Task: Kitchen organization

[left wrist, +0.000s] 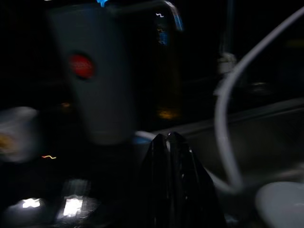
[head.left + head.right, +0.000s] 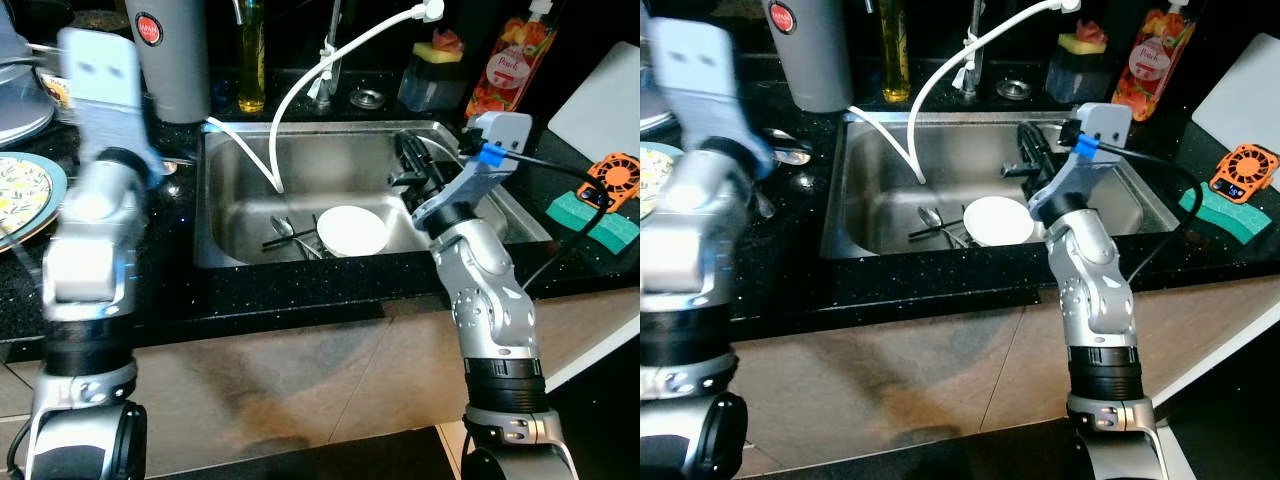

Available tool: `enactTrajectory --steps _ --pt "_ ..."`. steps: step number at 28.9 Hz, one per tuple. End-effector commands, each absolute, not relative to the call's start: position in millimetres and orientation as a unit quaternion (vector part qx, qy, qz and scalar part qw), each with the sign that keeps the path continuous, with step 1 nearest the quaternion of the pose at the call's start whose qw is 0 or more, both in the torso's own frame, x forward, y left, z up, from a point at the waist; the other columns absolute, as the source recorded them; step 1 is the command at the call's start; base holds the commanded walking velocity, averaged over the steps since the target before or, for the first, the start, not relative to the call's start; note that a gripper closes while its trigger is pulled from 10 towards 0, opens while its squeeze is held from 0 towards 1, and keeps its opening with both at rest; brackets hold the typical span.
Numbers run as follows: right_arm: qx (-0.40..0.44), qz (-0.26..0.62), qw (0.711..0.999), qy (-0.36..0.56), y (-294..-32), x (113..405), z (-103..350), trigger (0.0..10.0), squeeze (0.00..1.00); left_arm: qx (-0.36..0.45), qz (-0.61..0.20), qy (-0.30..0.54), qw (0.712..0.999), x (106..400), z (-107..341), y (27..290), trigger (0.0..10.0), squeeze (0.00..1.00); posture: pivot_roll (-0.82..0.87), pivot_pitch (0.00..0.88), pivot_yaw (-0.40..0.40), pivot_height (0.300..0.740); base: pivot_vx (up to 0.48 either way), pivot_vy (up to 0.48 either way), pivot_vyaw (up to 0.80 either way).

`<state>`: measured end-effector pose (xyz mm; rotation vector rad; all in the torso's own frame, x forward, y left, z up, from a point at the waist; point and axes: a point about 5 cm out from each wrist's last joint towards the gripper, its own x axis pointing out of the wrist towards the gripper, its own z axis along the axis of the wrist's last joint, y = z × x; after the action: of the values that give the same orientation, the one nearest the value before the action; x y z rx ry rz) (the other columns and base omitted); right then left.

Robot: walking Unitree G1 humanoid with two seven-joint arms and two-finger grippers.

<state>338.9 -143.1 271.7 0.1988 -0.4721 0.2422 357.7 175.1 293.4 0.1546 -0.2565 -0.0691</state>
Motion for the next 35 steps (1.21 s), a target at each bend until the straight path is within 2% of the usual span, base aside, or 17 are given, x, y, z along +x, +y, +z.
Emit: enactTrajectory --steps 1,6,7,11,12,13,15,17,18,20,24,26,35 --pt "0.094 0.083 0.959 -0.253 -153.4 337.4 277.0 10.0 0.0 0.06 -0.069 -0.143 0.985 372.8 296.1 159.4 10.0 0.0 0.11 0.058 -0.04 0.74 0.0 0.0 0.0" --pt "0.091 0.069 0.959 -0.26 -156.5 335.2 278.9 10.0 0.0 0.062 -0.105 -0.16 0.98 383.4 303.5 136.2 10.0 0.0 0.1 0.059 -0.027 0.74 0.0 0.0 0.0" --pt "0.09 0.063 0.959 -0.263 -157.9 333.3 278.8 10.0 0.0 0.075 -0.137 -0.171 0.973 385.4 308.0 118.8 10.0 0.0 0.09 0.06 -0.017 0.74 0.0 0.0 0.0" --pt "0.088 0.056 0.959 -0.263 -158.1 332.1 277.2 10.0 0.0 0.075 -0.159 -0.16 0.971 387.9 304.6 111.8 10.0 0.0 0.09 0.065 -0.011 0.74 0.0 0.0 0.0" --pt "0.088 0.056 0.96 -0.262 -157.8 331.8 276.5 10.0 0.0 0.053 -0.142 -0.139 0.979 390.5 301.3 115.9 10.0 0.0 0.09 0.068 -0.008 0.74 0.0 0.0 0.0" --pt "0.087 0.057 0.96 -0.259 -157.2 331.3 275.0 10.0 0.0 -0.003 -0.105 -0.081 0.991 396.7 292.1 125.0 10.0 0.0 0.09 0.069 -0.008 0.74 0.0 0.0 0.0" --pt "0.086 0.058 0.961 -0.257 -156.6 331.0 273.9 10.0 0.0 -0.047 -0.086 -0.034 0.995 399.5 284.3 130.2 10.0 0.0 0.09 0.069 -0.008 0.74 0.0 0.0 0.0" --pt "0.087 0.061 0.962 -0.251 -155.9 331.5 271.2 10.0 0.0 -0.067 -0.015 -0.013 0.998 397.2 276.5 152.6 10.0 0.0 0.1 0.073 -0.01 0.74 0.0 0.0 0.0" --pt "0.088 0.064 0.963 -0.246 -154.8 332.6 269.2 10.0 0.0 -0.069 0.052 -0.011 0.996 392.3 271.6 176.6 10.0 0.0 0.12 0.074 -0.019 0.74 0.0 0.0 0.0" --pt "0.089 0.065 0.963 -0.245 -154.4 333.0 268.9 10.0 0.0 -0.064 0.068 -0.015 0.996 391.0 271.0 183.0 10.0 0.0 0.12 0.074 -0.019 0.74 0.0 0.0 0.0" --pt "0.092 0.078 0.963 -0.243 -148.4 335.5 268.8 10.0 0.0 -0.104 0.163 0.037 0.98 386.9 248.8 219.0 10.0 0.0 0.13 0.065 -0.024 0.74 0.0 0.0 0.0" --pt "0.092 0.08 0.962 -0.243 -147.5 336.0 269.0 10.0 0.0 -0.168 0.17 0.05 0.97 385.9 242.9 227.1 10.0 0.0 0.13 0.058 -0.022 0.74 0.0 0.0 0.0" --pt "0.092 0.08 0.963 -0.242 -149.0 336.1 268.3 10.0 0.0 -0.225 0.196 0.064 0.952 386.1 238.9 234.9 10.0 0.0 0.12 0.043 -0.022 0.74 0.0 0.0 0.0"
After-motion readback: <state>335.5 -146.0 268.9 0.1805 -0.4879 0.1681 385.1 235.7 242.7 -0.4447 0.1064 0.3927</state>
